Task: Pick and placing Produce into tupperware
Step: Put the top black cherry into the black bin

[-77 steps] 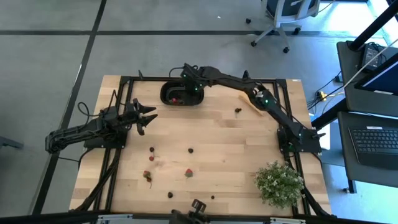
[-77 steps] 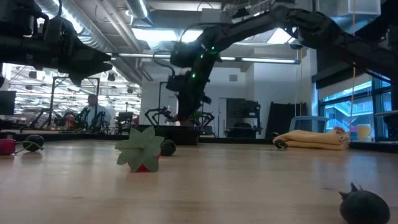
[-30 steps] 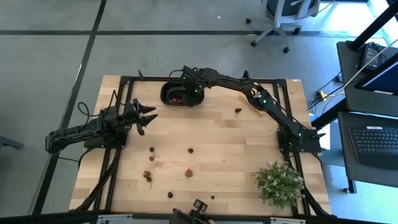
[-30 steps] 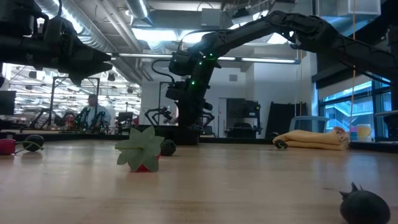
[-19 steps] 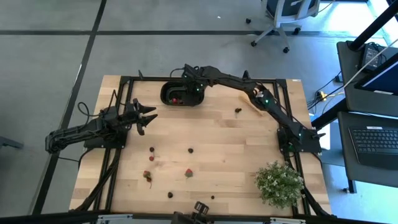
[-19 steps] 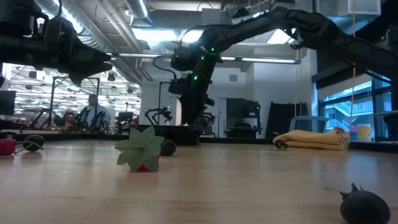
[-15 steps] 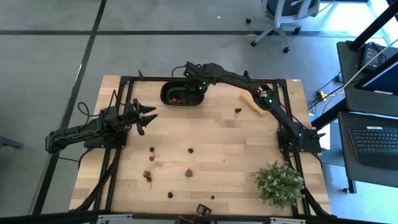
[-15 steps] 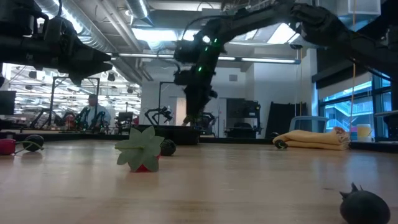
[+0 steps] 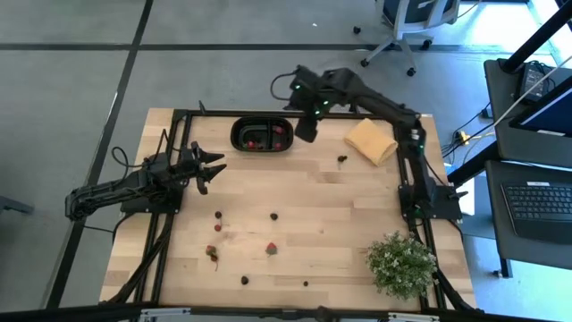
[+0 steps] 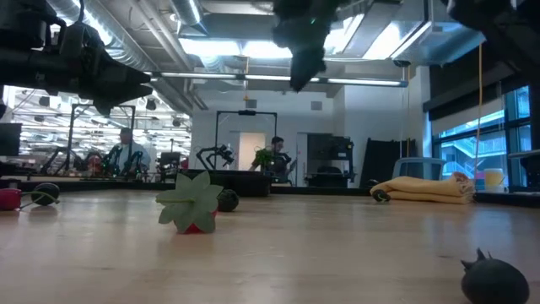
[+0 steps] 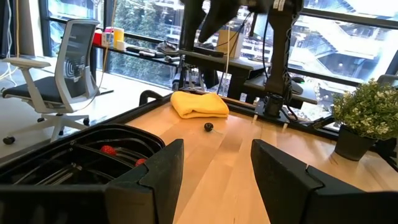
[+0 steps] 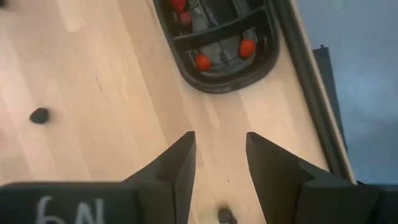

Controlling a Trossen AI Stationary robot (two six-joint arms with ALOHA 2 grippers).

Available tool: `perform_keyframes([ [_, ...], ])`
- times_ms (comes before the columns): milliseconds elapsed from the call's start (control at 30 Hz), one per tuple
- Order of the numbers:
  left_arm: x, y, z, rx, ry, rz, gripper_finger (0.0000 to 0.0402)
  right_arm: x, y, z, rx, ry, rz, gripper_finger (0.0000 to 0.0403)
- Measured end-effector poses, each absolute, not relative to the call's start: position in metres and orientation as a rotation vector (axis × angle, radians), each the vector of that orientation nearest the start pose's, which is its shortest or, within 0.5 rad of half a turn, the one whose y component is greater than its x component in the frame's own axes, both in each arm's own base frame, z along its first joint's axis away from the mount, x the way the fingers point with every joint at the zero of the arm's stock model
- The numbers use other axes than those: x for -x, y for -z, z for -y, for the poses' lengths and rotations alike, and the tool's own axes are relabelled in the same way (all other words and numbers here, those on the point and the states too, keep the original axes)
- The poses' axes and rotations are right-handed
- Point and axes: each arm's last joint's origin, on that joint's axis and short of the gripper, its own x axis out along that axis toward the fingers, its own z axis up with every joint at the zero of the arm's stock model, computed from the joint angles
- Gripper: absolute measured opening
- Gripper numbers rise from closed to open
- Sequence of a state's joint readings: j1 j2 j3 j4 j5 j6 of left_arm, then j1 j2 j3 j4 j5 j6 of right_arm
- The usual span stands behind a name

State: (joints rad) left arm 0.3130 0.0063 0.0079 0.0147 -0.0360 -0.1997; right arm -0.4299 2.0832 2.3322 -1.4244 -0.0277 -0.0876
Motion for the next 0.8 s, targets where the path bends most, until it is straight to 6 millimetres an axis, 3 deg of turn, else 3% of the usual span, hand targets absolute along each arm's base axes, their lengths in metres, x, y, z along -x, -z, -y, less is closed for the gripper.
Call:
perform_keyframes([
  [333,-0.093,-0.167,-0.031,0.195,-0.346,0.051,0.0182,-0.32,-0.419,0.171,-0.191,0.377,-1.03,0.0144],
  [533,-0.093,-0.167,-0.031,0.195,-0.346,0.051,0.0182,-0.317,-0.433,0.181,-0.183,0.432,-0.879,0.0144],
  [633,-0.093,-0.167,-0.031,0.195,-0.346,0.051,0.0182,-0.331,-0.424,0.189,-0.164,0.444,-0.789,0.0144],
  [800,-0.093,-0.167,-0.031,0.195,-0.346,0.051,0.0182,-0.347,-0.37,0.198,-0.184,0.435,-0.859,0.0144],
])
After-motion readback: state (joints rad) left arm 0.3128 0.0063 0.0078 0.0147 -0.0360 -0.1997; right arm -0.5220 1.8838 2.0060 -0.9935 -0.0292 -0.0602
